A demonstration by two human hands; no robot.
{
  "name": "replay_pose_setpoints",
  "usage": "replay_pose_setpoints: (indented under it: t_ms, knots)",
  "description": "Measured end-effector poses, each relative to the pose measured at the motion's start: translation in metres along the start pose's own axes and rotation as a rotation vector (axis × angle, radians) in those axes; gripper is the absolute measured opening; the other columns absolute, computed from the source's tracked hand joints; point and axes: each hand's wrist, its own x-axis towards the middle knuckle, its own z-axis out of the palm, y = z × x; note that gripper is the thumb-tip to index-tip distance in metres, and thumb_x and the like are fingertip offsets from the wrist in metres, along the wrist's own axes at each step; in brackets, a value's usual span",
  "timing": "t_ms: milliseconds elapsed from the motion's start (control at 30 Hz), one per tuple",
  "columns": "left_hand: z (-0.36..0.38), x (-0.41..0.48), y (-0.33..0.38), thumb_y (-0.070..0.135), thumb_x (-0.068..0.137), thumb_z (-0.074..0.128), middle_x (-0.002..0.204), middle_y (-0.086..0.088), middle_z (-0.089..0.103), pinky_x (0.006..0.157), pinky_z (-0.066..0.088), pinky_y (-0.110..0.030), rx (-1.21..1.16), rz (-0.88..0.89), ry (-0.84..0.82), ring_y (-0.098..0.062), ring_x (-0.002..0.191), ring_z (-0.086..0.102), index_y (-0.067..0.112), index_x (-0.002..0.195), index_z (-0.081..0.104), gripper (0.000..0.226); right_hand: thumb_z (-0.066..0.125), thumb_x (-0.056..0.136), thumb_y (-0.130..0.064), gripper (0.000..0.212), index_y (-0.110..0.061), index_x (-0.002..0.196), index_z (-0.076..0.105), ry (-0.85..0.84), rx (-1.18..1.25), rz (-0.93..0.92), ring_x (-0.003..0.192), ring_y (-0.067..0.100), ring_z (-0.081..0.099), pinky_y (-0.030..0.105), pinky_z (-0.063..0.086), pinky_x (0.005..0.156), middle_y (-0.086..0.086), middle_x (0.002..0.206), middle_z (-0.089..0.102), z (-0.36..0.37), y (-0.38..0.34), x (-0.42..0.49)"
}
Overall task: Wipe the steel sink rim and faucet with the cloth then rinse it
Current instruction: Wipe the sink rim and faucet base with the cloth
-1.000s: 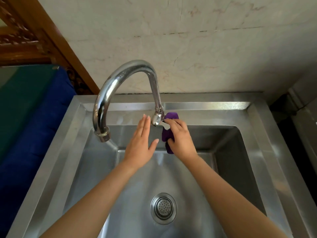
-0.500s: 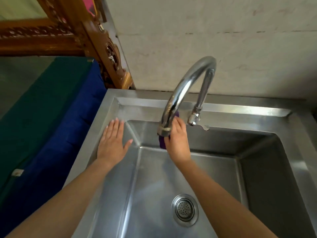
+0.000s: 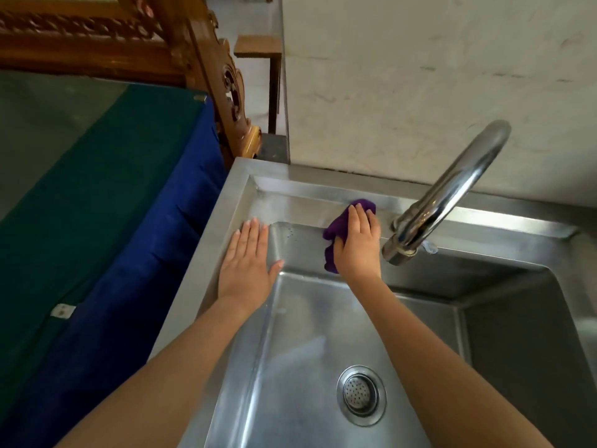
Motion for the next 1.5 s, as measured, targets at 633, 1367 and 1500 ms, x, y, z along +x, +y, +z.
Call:
replay_pose_setpoints:
  t_ms: [633,1367,1500]
  knots:
    - [-0.023,0.007,-0.019,0.052,0.094,0.002,0.157,-0.009,-0.013,0.118,-0.012,-0.038,0.021,0.067,-0.079,-0.02,0.145,-0.014,0.011,0.139,-0.019,0.064,0.043,0.095,-0.02,0.051,-0.013,0.144,0.03,-0.27,-0.28,-0.31,0.144,0.024,0.02,0.04,0.028,0.115,0.003,0.154,0.029,0.018,-0.048,0.018]
    - [-0.021,-0.019,-0.048,0.059,0.086,-0.005,0.157,-0.011,0.007,0.116,-0.002,-0.035,0.037,0.117,-0.064,-0.022,0.146,0.001,0.008,0.146,0.008,0.079,0.032,0.1,-0.027,0.048,-0.011,0.145,0.029,-0.34,-0.146,-0.328,0.144,0.023,0.014,0.028,0.005,0.118,0.004,0.156,0.026,0.039,-0.093,0.021]
    - [-0.028,-0.043,-0.054,0.055,0.089,0.005,0.157,-0.009,0.008,0.116,0.001,-0.033,-0.108,0.097,-0.074,-0.017,0.144,-0.001,0.01,0.146,0.009,0.073,0.039,0.097,-0.022,0.047,-0.013,0.143,0.034,-0.409,-0.033,-0.368,0.143,0.024,0.017,0.031,0.011,0.118,0.003,0.153,0.031,0.043,-0.098,0.008]
